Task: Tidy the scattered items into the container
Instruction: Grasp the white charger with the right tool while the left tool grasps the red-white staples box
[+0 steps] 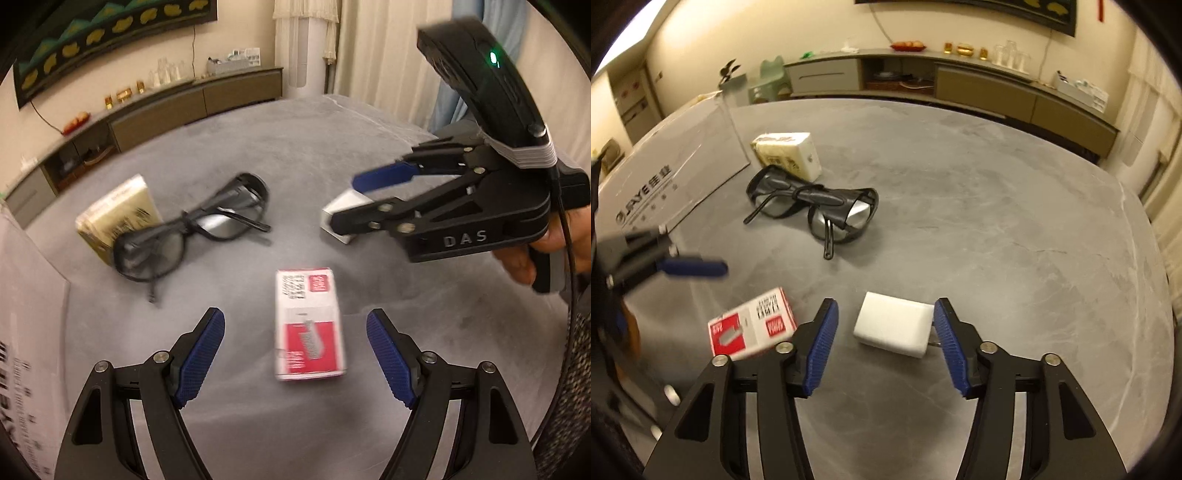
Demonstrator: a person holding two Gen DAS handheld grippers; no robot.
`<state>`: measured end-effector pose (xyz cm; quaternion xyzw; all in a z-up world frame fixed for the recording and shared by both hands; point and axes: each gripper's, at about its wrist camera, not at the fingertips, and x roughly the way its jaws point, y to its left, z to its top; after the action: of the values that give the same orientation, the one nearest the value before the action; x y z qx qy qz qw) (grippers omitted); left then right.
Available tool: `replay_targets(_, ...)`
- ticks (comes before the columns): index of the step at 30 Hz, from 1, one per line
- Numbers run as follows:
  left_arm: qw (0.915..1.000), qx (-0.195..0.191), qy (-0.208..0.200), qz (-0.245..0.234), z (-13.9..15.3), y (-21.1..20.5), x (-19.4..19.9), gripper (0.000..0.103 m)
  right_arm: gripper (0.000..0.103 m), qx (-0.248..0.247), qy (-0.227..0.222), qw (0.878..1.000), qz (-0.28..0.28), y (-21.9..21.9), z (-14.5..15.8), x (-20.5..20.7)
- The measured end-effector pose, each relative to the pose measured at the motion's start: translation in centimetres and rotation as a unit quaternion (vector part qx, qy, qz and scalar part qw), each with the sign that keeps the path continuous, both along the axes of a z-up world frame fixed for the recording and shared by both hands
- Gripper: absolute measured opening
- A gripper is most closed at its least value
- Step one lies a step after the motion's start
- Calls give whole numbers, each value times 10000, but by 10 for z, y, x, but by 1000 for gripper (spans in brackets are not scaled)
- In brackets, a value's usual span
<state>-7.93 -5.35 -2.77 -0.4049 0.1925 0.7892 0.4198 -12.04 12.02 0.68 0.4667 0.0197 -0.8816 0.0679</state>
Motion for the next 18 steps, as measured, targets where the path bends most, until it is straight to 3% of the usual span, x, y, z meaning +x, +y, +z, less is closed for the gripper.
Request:
replay_targets(2, 9997, -216, 124, -26, -11, 8, 4, 80, 60, 136, -7, 9999, -100, -4, -2, 0)
replay_targets(5, 9998, -90, 38, 163, -14, 8, -2, 80, 59, 185, -2, 9997, -188, -6, -4, 2)
replay_targets(6, 9997, -62, 27, 231, -14, 7, -4, 73, 57, 153, -8, 9996, -252, -5, -5, 3)
replay_targets(8, 9997, -20, 60, 251, -12, 5, -6, 56, 43, 132, -15, 9994, -309, -3, -4, 2)
replay_targets(9, 9997, -17, 73, 247, -10, 5, -6, 41, 43, 117, -30, 9994, -322, -2, -4, 1)
replay_targets(18, 9996, 50, 145, 223, 1, -1, -3, 39, 43, 15, 101, 9995, -305, -1, 11, 11)
